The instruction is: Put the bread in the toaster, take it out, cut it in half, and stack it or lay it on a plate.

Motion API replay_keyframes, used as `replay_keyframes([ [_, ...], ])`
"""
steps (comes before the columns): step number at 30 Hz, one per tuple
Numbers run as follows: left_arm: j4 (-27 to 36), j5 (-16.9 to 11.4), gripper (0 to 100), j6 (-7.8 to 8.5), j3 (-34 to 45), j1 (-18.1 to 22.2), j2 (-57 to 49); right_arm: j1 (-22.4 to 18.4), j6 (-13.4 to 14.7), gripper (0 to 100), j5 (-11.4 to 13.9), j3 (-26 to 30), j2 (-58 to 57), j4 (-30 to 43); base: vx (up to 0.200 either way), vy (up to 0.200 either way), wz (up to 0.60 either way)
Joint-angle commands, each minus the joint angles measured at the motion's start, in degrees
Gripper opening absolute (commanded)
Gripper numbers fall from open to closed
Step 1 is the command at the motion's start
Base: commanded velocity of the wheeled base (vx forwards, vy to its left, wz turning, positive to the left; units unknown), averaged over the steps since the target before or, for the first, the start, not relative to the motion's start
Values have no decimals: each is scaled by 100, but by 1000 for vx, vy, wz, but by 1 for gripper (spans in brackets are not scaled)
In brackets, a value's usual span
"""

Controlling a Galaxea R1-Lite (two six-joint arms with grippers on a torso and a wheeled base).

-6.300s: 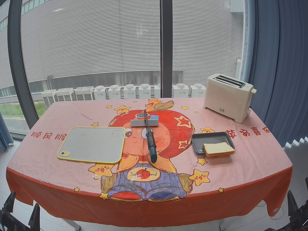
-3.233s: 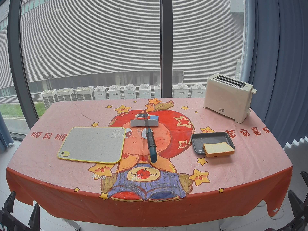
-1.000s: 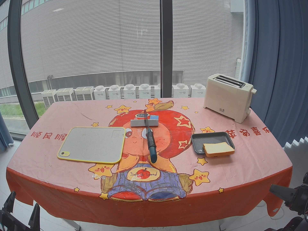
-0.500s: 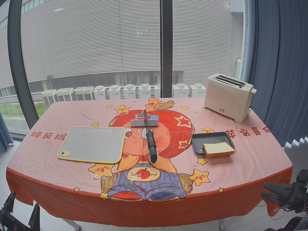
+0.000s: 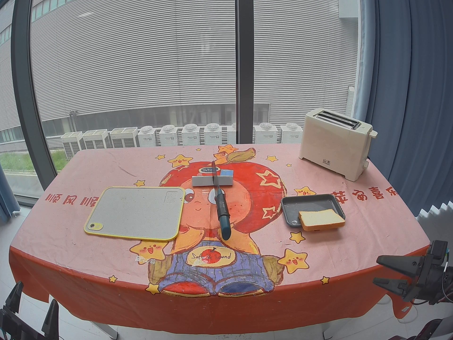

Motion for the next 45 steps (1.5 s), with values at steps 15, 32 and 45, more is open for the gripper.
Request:
replay_keyframes([
  [15, 1, 2, 100, -3, 101, 0, -93, 5, 347, 100, -5, 28, 1678, -1570, 0, 0, 0],
  [32, -7, 2, 100, -3, 101, 0, -93, -56, 910, 100, -67, 37, 2979, -2906, 0, 0, 0],
  [45, 1, 2, 100, -3, 101, 0, -93, -469, 1314, 100, -31, -289, 3418, -3037, 0, 0, 0],
])
